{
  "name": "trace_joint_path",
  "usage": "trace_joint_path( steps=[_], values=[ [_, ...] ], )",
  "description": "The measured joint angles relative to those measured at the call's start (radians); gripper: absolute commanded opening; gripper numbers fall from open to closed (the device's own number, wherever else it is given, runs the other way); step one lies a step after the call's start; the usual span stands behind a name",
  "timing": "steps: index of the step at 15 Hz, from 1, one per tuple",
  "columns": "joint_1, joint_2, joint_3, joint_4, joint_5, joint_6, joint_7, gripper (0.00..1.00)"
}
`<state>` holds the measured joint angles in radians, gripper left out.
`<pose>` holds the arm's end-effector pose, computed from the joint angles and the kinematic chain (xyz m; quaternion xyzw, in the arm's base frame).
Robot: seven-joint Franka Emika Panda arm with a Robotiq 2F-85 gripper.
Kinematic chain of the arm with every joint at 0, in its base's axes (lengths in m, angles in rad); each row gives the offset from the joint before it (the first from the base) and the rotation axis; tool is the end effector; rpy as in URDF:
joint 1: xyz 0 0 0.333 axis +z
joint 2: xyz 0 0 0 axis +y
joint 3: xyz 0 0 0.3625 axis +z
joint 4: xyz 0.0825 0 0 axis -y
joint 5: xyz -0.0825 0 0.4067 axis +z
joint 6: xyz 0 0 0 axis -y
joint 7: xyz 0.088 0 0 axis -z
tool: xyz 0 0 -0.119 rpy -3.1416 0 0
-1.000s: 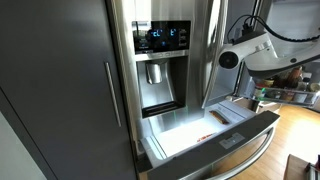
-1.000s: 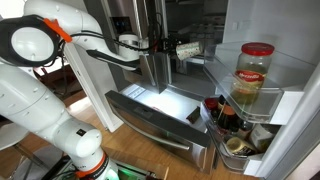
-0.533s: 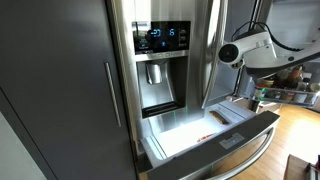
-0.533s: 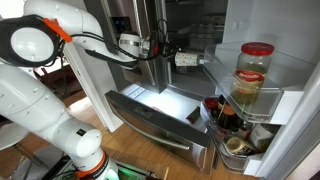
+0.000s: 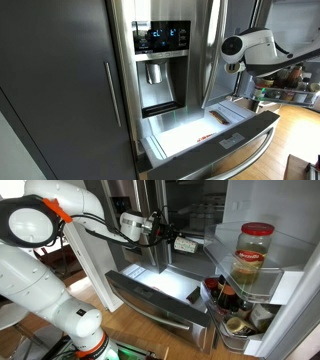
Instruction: Pick up the paper cup and pour its contents into the open refrigerator drawer, put the paper cup back on the bottom shelf of the right side of the refrigerator
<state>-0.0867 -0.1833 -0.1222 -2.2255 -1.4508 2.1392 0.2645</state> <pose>0.5123 -0.1655 0.5229 0.8098 0.1444 0.0558 0.5658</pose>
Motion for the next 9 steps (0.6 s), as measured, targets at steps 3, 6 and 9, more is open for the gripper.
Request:
trace_joint_path(
  steps=[3,6,9],
  values=[
    [0.0,-0.001,0.0,-0.001,0.0,0.0,0.001,0.01],
    [-0.008,0.004,-0.01,0.002,0.03,0.0,0.017,0.01],
    [-0.03,0.044,-0.051,0.03,0.13,0.035,0.054,0.01]
  ],
)
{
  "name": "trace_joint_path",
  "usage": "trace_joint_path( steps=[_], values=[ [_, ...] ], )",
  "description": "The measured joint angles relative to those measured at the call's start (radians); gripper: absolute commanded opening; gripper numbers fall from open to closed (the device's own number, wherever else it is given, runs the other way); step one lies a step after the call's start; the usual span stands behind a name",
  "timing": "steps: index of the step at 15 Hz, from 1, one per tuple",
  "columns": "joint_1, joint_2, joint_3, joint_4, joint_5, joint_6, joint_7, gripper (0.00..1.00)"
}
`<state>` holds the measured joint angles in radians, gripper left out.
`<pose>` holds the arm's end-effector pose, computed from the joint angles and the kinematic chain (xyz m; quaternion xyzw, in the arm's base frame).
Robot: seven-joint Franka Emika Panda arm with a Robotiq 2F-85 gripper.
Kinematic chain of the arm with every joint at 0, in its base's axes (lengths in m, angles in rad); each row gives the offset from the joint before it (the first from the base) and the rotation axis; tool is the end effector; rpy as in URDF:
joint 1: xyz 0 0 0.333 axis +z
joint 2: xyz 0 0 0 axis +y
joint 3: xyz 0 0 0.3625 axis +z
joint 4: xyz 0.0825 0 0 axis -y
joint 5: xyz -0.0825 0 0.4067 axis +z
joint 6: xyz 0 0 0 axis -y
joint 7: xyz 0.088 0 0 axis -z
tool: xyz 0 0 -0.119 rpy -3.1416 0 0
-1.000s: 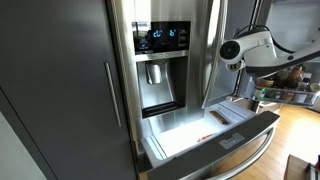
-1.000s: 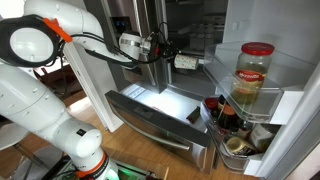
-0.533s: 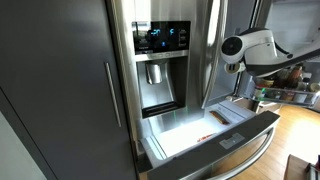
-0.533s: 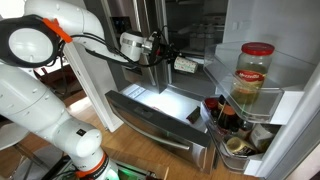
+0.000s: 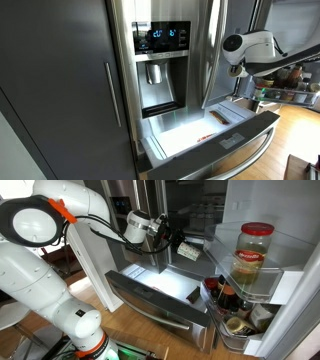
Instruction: Pick up the paper cup and pour its contents into the open refrigerator drawer, put the paper cup back on the bottom shelf of the right side of the refrigerator
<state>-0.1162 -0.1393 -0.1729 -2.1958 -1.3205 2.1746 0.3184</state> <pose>0.5113 -0.2040 0.5084 0.8533 0.0662 0.0576 0.5139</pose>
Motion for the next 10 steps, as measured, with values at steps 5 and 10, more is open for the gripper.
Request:
trace_joint_path(
  steps=[5,10],
  values=[
    [-0.048,0.117,-0.044,0.094,0.171,0.111,0.092,0.01],
    [-0.065,0.222,-0.044,0.181,0.24,0.168,0.189,0.03]
  ],
)
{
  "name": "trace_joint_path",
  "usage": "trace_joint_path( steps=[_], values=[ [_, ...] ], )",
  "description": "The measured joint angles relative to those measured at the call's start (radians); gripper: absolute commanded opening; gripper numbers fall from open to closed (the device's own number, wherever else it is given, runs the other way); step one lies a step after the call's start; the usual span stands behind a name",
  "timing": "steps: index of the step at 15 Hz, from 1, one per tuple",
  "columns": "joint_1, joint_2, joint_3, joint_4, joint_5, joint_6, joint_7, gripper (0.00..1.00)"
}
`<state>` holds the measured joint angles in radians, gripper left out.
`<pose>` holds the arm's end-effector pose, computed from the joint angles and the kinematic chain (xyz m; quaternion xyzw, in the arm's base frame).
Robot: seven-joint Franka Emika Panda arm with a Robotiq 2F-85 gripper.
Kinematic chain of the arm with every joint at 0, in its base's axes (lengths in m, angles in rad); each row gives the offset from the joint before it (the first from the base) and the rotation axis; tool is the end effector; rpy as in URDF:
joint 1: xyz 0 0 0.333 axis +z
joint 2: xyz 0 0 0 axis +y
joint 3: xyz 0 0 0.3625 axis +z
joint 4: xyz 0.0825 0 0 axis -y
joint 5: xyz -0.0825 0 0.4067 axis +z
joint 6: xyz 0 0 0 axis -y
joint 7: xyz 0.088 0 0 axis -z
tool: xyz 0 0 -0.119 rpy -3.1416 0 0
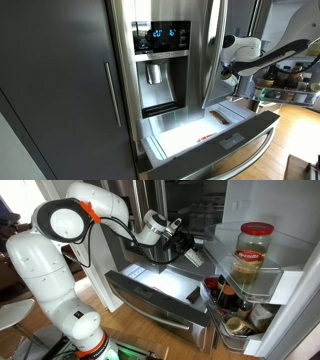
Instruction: Pick up the paper cup and pour its contents into the open refrigerator drawer, put the paper cup back on the bottom shelf of the right side of the refrigerator
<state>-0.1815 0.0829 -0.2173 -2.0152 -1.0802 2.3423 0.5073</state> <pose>0.5693 -0.2596 0.4724 0.8984 -0.0906 0.1251 0.4112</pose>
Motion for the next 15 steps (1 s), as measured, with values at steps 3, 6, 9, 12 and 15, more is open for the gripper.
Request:
trace_joint_path(
  steps=[3,6,9,12,15],
  values=[
    [0.0,-0.008,0.002,0.0,0.0,0.0,-0.001,0.03],
    [0.0,-0.009,0.001,0.001,0.0,0.006,0.013,0.01],
    [-0.013,0.011,-0.005,0.022,0.061,0.055,0.084,0.01],
    [-0.038,0.053,-0.017,0.056,0.206,0.104,0.096,0.01],
    [-0.058,0.101,-0.031,0.092,0.371,0.147,0.097,0.01]
  ],
)
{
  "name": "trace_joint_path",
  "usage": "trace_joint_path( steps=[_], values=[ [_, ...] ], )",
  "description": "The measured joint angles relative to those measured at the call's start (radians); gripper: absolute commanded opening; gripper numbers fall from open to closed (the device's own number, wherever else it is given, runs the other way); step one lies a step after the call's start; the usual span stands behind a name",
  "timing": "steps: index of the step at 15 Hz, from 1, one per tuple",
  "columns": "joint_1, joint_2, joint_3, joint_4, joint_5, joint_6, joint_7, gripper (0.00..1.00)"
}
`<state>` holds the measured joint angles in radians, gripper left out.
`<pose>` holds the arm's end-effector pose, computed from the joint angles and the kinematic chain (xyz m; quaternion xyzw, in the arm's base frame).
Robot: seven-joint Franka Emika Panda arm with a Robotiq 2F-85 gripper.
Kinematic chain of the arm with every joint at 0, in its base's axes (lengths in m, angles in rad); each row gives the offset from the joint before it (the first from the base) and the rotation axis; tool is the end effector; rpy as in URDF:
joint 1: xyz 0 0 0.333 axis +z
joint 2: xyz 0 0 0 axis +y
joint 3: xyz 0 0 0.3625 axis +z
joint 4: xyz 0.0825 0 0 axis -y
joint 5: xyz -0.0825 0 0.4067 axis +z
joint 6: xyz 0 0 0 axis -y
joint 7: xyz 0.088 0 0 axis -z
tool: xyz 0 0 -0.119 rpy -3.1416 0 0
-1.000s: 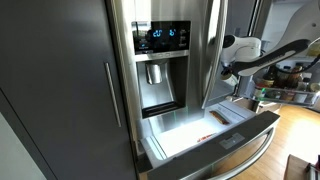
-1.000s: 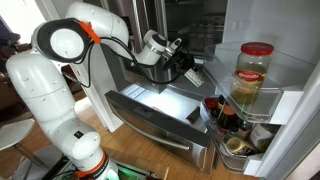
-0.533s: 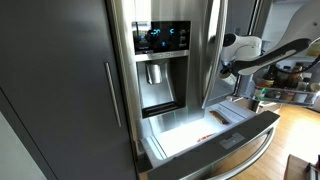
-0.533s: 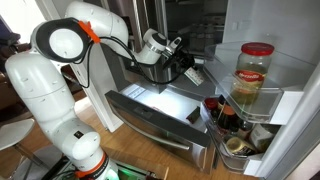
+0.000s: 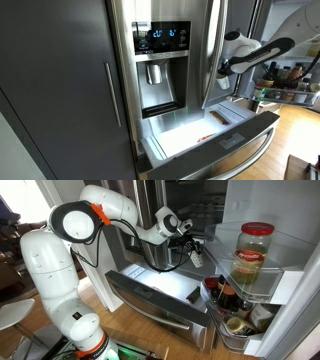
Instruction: Pick up the paper cup and pour its contents into the open refrigerator drawer, put the paper cup back on the bottom shelf of the right side of the refrigerator
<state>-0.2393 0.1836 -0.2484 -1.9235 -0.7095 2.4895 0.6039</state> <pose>0.5905 -0.3052 0.4640 0.9034 -0.2725 0.1921 0.2696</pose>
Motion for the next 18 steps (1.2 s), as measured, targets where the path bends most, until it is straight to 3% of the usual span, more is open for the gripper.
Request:
trace_joint_path(
  steps=[10,13,17,18],
  values=[
    [-0.012,0.186,-0.033,0.082,0.539,0.347,0.0,0.01],
    [-0.01,0.237,-0.03,0.113,0.668,0.362,-0.008,0.01],
    [-0.004,0.282,-0.033,0.149,0.738,0.362,-0.009,0.01],
    [-0.003,0.29,-0.033,0.155,0.748,0.362,-0.009,0.28]
  ],
)
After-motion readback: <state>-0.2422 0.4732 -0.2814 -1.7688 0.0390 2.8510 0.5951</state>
